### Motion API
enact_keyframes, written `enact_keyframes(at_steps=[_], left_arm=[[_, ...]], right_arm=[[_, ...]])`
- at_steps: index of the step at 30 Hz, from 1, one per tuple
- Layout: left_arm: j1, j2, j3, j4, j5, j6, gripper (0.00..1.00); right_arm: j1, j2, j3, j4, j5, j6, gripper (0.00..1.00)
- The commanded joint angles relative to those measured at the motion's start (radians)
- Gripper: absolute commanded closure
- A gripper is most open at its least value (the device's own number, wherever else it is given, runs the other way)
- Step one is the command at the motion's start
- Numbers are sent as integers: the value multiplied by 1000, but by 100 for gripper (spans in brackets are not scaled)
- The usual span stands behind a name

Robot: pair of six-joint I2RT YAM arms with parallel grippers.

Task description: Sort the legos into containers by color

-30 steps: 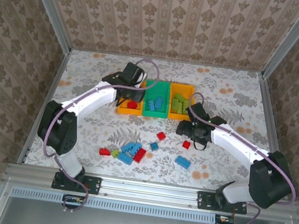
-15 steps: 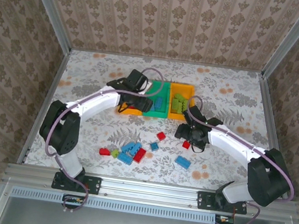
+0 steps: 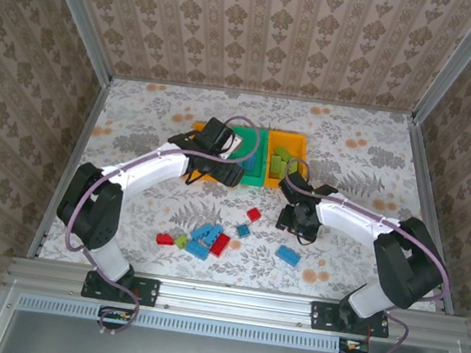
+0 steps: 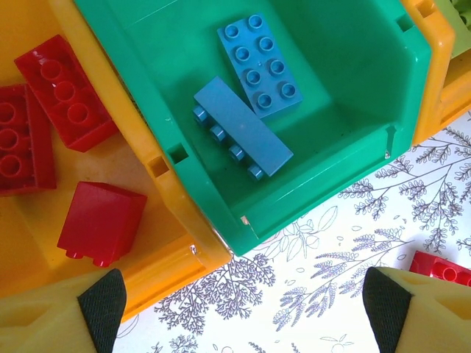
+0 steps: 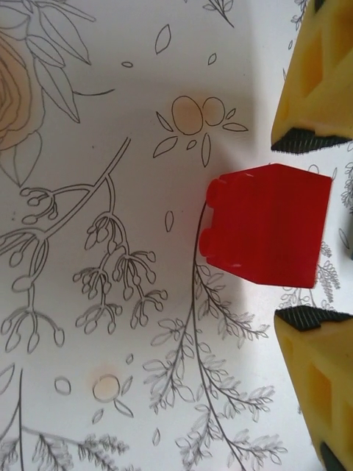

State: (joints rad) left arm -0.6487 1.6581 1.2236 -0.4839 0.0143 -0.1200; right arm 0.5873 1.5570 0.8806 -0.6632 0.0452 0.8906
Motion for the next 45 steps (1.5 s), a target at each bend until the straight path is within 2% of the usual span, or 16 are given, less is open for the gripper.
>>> enact_keyframes(at_steps=[1,5,10,14,18,22,28,32,37,41,45], left_arm=[[-2,-36,-12,6,-17,19,12],[-1,-43,-22,5,-23,22,12],[-1,-49,-31,1,-44,19,11],[30,-74,-50,-15,-105,-44,11],[103,-160,-122,1,-142,-145,10],[179,-259,-213,31,-128,-200,8],[281,-317,-293,6,-116,-258,6],[303,-338,-328,2,-100,-272,5],[310,-354,-346,-17,-101,-280,4],[311,-366,-354,-51,-100,-308,4],[310,-378,-372,-107,-93,-362,4]], right_arm=[[5,29,39,-45,12,-13,48],[6,26,60,-72,52,-30,65],[12,-1,95,-83,93,-66,69],[48,-4,194,-33,93,-130,70],[76,48,324,120,-19,-191,70],[78,158,463,280,-171,-214,70],[78,369,707,340,-305,-186,70],[74,503,867,293,-305,-169,69],[65,612,974,302,-327,-129,68],[58,675,1050,271,-339,-125,61],[52,706,1094,234,-332,-133,47]])
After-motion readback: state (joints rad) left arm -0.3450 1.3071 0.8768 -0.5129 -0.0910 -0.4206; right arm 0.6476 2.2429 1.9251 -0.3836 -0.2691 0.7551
